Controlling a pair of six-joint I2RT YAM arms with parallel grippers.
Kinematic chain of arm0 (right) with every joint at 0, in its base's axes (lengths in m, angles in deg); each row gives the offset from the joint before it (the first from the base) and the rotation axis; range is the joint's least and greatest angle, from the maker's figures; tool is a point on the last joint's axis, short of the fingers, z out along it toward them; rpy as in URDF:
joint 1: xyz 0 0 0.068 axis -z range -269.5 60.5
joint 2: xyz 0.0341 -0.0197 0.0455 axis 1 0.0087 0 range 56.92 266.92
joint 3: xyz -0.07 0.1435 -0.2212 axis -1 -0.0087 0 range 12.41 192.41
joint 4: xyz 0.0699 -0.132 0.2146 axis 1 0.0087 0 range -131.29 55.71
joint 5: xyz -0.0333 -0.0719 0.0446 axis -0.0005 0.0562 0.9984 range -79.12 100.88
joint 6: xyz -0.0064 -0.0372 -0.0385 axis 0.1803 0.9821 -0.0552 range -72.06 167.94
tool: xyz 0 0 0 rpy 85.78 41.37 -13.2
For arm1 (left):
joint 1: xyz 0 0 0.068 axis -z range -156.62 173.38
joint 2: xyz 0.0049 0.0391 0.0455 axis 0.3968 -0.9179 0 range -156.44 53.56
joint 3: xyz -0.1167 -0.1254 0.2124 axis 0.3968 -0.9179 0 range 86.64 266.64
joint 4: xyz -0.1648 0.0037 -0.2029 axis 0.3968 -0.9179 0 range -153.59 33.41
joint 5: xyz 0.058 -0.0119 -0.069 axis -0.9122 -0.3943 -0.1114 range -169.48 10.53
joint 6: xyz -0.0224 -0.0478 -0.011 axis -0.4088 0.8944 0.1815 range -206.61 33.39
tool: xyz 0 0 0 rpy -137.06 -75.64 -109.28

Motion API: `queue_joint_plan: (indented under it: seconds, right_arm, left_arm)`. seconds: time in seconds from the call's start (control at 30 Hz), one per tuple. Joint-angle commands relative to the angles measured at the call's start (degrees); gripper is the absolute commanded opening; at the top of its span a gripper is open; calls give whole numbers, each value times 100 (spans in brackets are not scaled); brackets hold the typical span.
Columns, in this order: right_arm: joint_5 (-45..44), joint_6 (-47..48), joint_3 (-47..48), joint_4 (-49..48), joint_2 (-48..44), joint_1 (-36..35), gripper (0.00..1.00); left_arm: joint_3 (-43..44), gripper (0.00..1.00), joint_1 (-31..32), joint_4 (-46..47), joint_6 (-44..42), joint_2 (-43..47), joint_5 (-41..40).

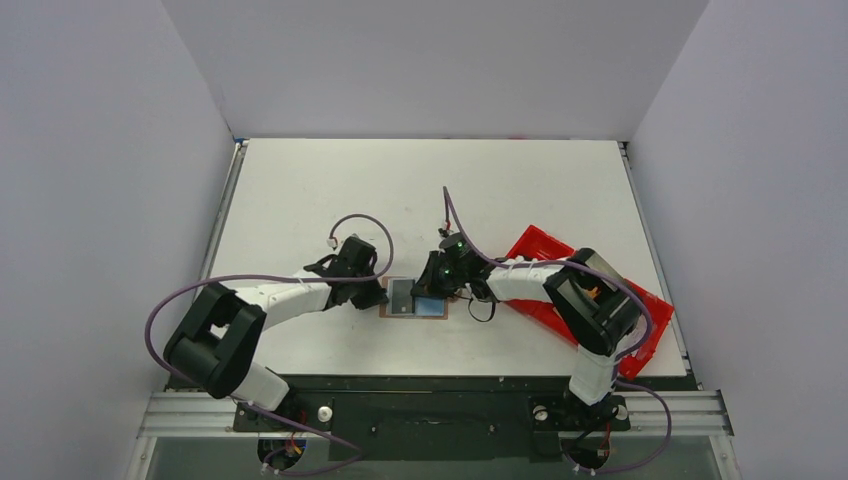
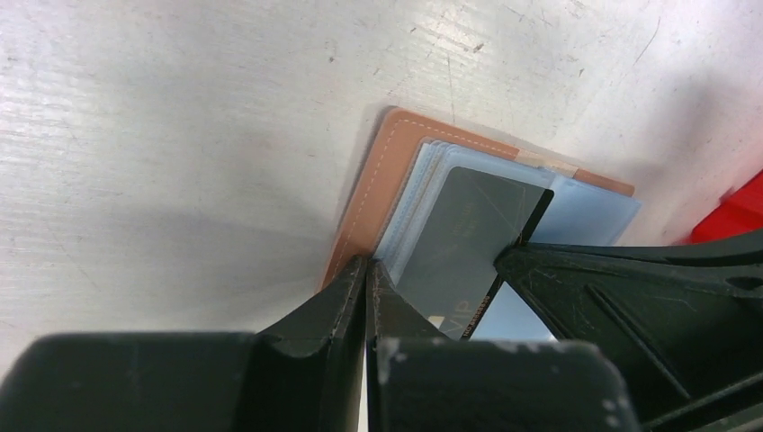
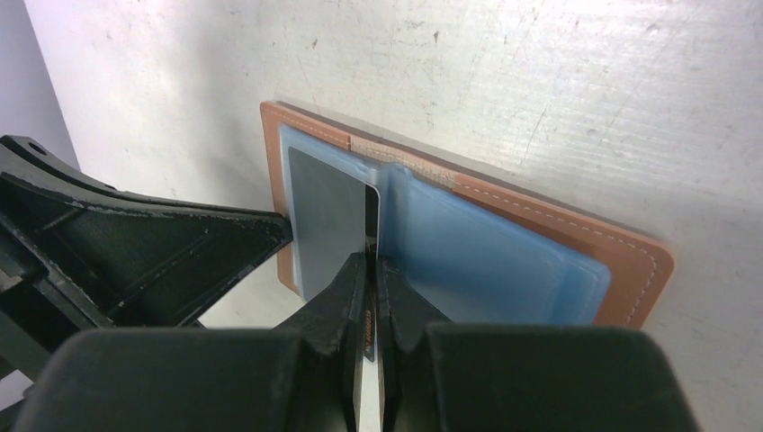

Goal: Take the credit cards out of the card holder
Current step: Remove the credit card from the card holder.

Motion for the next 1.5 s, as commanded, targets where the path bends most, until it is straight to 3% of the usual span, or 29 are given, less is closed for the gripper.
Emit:
queue_joint_plan:
  seconds: [0.0, 0.6, 0.8, 1.07, 1.47]
  right_arm:
    - [-524, 435, 172, 600, -281, -31, 0]
    - [-644, 797, 268, 1026, -239, -5, 0]
    - [-572, 1048, 814, 1324, 88, -632, 0]
    - [-371, 1014, 1014, 1221, 368, -777, 0]
    - [-409, 978, 1035, 1260, 416, -704, 0]
  left_arm:
    - [-402, 0, -83, -954, 197, 89, -607]
    - [-582, 0, -164, -754, 191, 566, -500]
    - [-195, 0, -140, -1111, -59, 901, -558]
    - [-141, 0, -124, -1165, -195, 1304, -417]
    - [-147, 0, -64, -826, -417, 944, 58]
